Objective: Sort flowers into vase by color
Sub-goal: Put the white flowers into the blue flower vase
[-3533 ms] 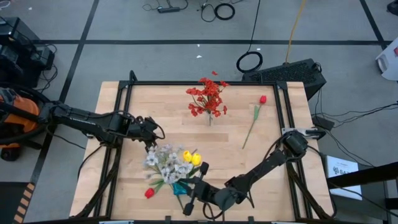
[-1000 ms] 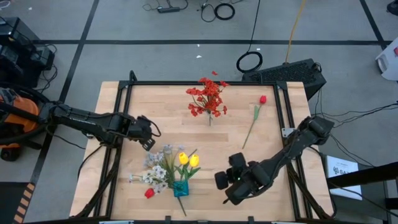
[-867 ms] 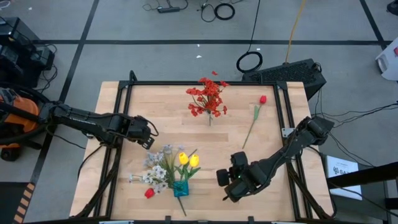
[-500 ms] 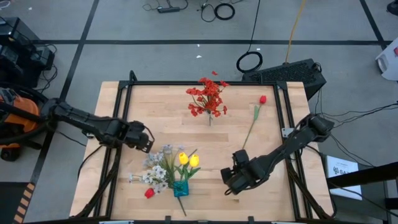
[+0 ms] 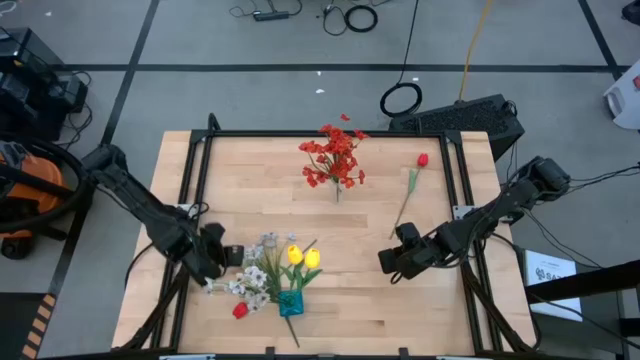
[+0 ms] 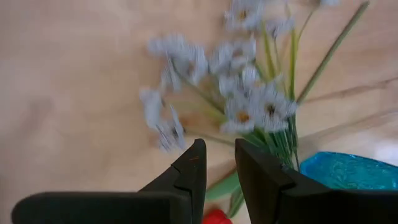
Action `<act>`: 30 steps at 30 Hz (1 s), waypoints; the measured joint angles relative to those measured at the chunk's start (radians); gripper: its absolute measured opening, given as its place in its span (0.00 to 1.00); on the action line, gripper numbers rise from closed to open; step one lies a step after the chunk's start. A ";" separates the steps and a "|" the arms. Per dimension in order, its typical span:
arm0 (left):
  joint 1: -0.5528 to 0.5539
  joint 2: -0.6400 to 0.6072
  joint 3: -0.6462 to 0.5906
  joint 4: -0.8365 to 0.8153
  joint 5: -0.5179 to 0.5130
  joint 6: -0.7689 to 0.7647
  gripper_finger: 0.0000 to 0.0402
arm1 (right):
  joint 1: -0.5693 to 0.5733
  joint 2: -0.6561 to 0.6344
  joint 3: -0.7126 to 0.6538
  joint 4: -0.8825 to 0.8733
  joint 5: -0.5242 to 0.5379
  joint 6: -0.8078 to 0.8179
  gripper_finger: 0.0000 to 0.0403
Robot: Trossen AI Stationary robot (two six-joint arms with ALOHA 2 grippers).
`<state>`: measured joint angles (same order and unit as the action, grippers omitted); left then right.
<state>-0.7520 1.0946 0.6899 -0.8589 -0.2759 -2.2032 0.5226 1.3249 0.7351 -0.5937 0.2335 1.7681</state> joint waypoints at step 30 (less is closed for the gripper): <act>0.031 0.580 0.241 0.223 -0.124 -0.147 0.22 | -0.110 -0.028 -0.067 0.082 -0.031 -0.371 0.00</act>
<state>-0.7208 1.6745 0.9306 -0.6357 -0.4003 -2.3501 0.4126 1.2972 0.6678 -0.5121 0.2024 1.3975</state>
